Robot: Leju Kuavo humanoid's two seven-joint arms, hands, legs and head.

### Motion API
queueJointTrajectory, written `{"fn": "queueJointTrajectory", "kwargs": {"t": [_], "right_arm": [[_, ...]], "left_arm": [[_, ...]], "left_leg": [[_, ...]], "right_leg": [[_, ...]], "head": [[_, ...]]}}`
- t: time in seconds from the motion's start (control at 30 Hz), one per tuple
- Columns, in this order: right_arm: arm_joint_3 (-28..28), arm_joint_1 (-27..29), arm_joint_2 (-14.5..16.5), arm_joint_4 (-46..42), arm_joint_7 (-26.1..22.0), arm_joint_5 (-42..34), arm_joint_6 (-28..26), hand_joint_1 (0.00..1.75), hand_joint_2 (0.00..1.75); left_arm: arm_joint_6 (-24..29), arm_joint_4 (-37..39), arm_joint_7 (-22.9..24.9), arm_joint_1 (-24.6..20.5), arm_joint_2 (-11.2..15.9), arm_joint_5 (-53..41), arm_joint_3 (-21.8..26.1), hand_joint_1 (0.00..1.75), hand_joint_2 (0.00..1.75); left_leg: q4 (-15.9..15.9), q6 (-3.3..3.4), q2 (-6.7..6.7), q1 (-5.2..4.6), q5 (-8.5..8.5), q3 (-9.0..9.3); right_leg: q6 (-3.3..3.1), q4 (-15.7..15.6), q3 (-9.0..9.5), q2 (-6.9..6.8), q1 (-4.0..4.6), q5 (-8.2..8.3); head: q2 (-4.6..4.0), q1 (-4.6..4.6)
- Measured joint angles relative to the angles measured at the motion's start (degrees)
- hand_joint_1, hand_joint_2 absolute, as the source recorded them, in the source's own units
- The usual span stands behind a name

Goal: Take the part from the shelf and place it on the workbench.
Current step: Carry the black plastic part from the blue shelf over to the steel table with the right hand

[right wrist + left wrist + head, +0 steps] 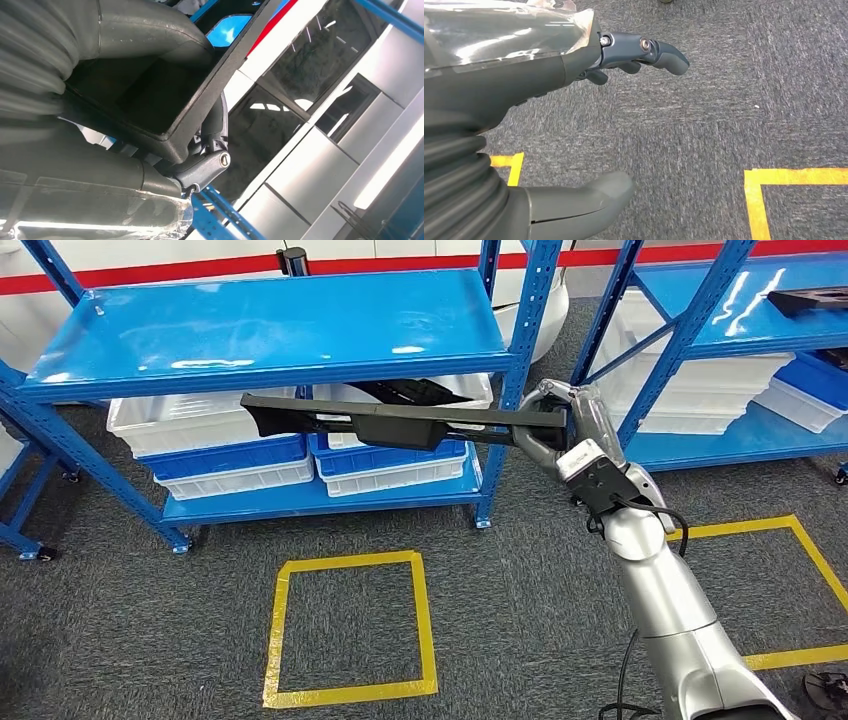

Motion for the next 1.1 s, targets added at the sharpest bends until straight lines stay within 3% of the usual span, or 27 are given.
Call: {"fn": "queueJointTrajectory", "kwargs": {"t": [0.07,0.13,0.2,0.23,0.3,0.37,0.43,0.5,0.53,0.6,0.67,0.7,0.73,0.77,0.83,0.87,0.9,1.0,1.03,1.1], "right_arm": [[-0.05,-0.09,-0.10,0.05,-0.01,0.00,-0.01,1.75,1.75],[-0.07,-0.05,-0.16,0.14,-0.02,0.00,-0.01,1.75,1.75],[-0.07,0.20,-0.20,0.29,-0.02,0.03,-0.01,1.75,1.75],[-0.07,0.28,-0.22,0.35,-0.02,0.04,-0.01,1.75,1.75],[-0.07,0.25,-0.24,0.40,-0.02,0.07,0.00,1.75,1.75],[-0.08,0.12,-0.22,0.41,-0.04,0.07,-0.01,1.75,1.75],[-0.10,0.08,-0.25,0.42,-0.08,0.08,0.00,1.75,1.75],[-0.10,0.09,-0.27,0.43,-0.10,0.11,0.00,1.75,1.75],[-0.08,0.08,-0.26,0.44,-0.10,0.13,0.00,1.75,1.75],[-0.07,0.03,-0.24,0.44,-0.11,0.14,0.00,1.75,1.75],[-0.07,0.05,-0.23,0.45,-0.11,0.15,0.01,1.75,1.75],[-0.06,0.07,-0.23,0.46,-0.11,0.15,0.01,1.75,1.75],[-0.06,0.07,-0.23,0.46,-0.11,0.15,0.01,1.75,1.75],[-0.06,0.07,-0.23,0.46,-0.11,0.15,0.02,1.75,1.75],[-0.07,0.04,-0.22,0.46,-0.11,0.15,0.02,1.75,1.75],[-0.07,-0.02,-0.22,0.46,-0.11,0.15,0.02,1.75,1.75],[-0.07,-0.08,-0.21,0.46,-0.11,0.14,0.02,1.75,1.75],[-0.09,-0.12,-0.20,0.46,-0.13,0.14,0.02,1.75,1.75],[-0.10,-0.11,-0.25,0.46,-0.13,0.14,0.02,1.75,1.75],[-0.16,-0.16,-0.39,0.47,-0.14,0.13,0.01,1.75,1.75]], "left_arm": [[0.02,0.00,-0.02,-0.03,-0.07,0.02,0.01,0.00,1.75],[0.03,0.00,-0.03,-0.01,-0.07,0.02,0.04,0.00,1.75],[0.03,0.00,-0.03,0.04,-0.09,0.02,0.07,0.00,1.75],[0.03,0.00,-0.03,0.05,-0.13,0.02,0.07,0.00,1.75],[0.03,0.00,-0.03,0.04,-0.19,0.02,0.07,0.00,1.75],[0.03,0.00,-0.03,0.04,-0.21,0.01,0.08,0.00,1.75],[0.03,0.01,-0.03,0.07,-0.19,0.00,0.10,0.00,1.75],[0.03,0.02,-0.03,0.12,-0.14,0.01,0.15,0.00,1.75],[0.03,0.02,-0.03,0.14,-0.13,0.01,0.16,0.00,1.75],[0.03,0.02,-0.03,0.16,-0.12,0.00,0.19,0.00,1.75],[0.03,0.03,-0.02,0.22,-0.12,-0.01,0.20,0.00,1.75],[0.03,0.03,-0.02,0.26,-0.13,-0.01,0.20,0.00,1.75],[0.03,0.04,-0.01,0.29,-0.13,-0.02,0.20,0.00,1.75],[0.03,0.04,-0.01,0.29,-0.11,-0.03,0.20,0.00,1.75],[0.02,0.04,-0.01,0.20,-0.03,-0.07,0.20,0.00,1.75],[0.01,0.04,-0.02,0.15,0.01,-0.07,0.19,0.00,1.75],[0.01,0.04,-0.02,0.11,0.04,-0.09,0.19,0.00,1.75],[0.01,0.04,-0.03,0.14,0.07,-0.11,0.20,0.00,1.75],[0.01,0.04,-0.04,0.11,0.06,-0.10,0.19,0.00,1.75],[0.01,0.04,-0.05,0.05,0.02,-0.11,0.19,0.00,1.75]], "left_leg": [[-1.23,0.74,0.28,0.23,1.25,-0.11],[-1.36,1.00,0.38,0.06,1.92,-0.86],[-1.22,0.86,0.40,-0.02,2.45,-1.73],[-1.06,0.75,0.40,-0.01,2.68,-2.14],[-0.43,0.47,0.40,0.02,2.96,-2.89],[0.27,0.01,0.38,-0.19,3.17,-3.57],[0.55,-0.57,0.37,-0.44,3.55,-4.02],[0.95,-1.07,0.31,-0.33,3.42,-4.48],[2.10,-1.38,0.23,-0.18,2.33,-5.04],[7.67,-2.11,0.07,0.21,-1.83,-7.30],[14.95,-2.68,0.05,0.53,-5.74,-9.88],[16.73,-2.82,0.05,0.64,-6.40,-10.22],[16.26,-2.83,0.05,0.70,-6.00,-9.39],[13.57,-2.70,0.05,0.72,-4.76,-7.37],[5.52,-2.12,-0.11,0.60,-2.19,-2.07],[2.68,-1.81,-0.18,0.44,-1.50,-0.38],[1.23,-1.52,-0.25,0.23,-1.26,0.38],[0.43,-0.57,-0.10,-0.01,-0.35,0.09],[-0.08,-0.13,0.01,0.07,0.22,0.07],[-0.91,0.54,0.24,0.24,1.27,-0.28]], "right_leg": [[-0.18,3.45,-1.79,0.02,0.12,-2.33],[-0.58,10.88,-4.78,0.04,-0.08,-6.18],[-0.14,15.50,-6.00,0.03,-0.21,-8.13],[0.36,14.49,-4.92,0.02,-0.27,-7.80],[1.26,6.52,0.06,-0.05,-0.46,-5.61],[1.14,0.33,3.62,-0.05,-0.27,-3.89],[0.34,-0.39,3.81,0.05,0.12,-3.27],[-0.53,-0.34,3.43,0.05,-0.35,-2.70],[-1.01,-0.36,3.25,0.01,-0.60,-2.37],[-1.83,-0.39,2.67,-0.07,-0.77,-1.73],[-2.10,-0.32,1.90,-0.11,-0.66,-1.20],[-2.02,-0.28,1.53,-0.09,-0.61,-0.95],[-1.92,-0.24,1.21,-0.06,-0.60,-0.72],[-1.79,-0.21,0.99,-0.02,-0.59,-0.52],[-1.44,-0.18,0.77,0.03,-0.49,-0.18],[-1.22,-0.18,0.67,0.01,-0.39,-0.02],[-0.91,-0.19,0.54,-0.01,-0.32,0.18],[0.27,-0.40,0.08,-0.07,-0.21,0.76],[0.41,0.18,-0.36,-0.06,-0.13,0.26],[0.04,4.96,-2.56,-0.04,-0.05,-2.75]], "head": [[0.01,0.18],[0.01,0.32],[0.01,0.34],[0.01,0.36],[0.01,0.39],[0.01,0.47],[0.01,0.47],[0.01,0.43],[0.01,0.38],[0.01,0.25],[0.01,0.19],[0.01,0.19],[0.01,0.19],[0.01,0.18],[0.01,0.20],[0.01,0.25],[0.01,0.28],[0.01,0.33],[0.01,0.36],[0.00,0.60]]}}
